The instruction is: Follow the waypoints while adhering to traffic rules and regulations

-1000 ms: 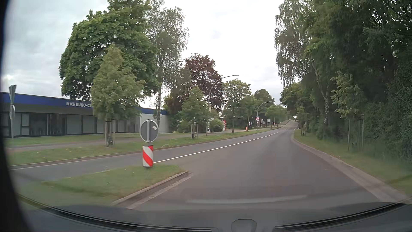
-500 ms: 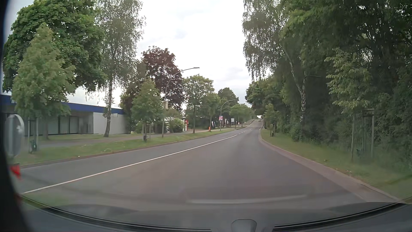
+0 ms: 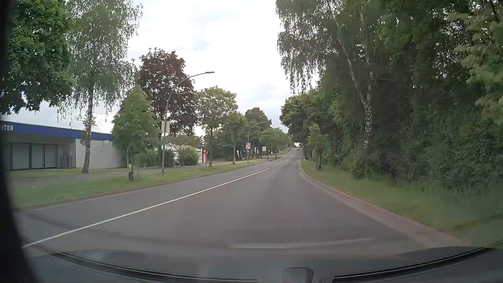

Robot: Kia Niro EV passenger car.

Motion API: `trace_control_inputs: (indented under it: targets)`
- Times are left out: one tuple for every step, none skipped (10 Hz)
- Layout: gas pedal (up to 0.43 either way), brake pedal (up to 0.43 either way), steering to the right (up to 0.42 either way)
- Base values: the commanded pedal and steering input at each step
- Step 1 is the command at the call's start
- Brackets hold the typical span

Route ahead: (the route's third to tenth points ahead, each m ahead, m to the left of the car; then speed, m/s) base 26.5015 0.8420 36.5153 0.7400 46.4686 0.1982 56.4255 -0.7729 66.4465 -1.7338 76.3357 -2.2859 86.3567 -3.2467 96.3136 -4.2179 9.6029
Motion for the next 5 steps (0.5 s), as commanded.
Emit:
trace_control_inputs:
  targets:
    - [0.350, 0.006, 0.014]
    - [0.350, 0.006, 0.007]
    - [0.350, 0.006, 0.005]
    - [0.350, 0.006, 0.004]
    - [0.370, 0.006, 0.004]
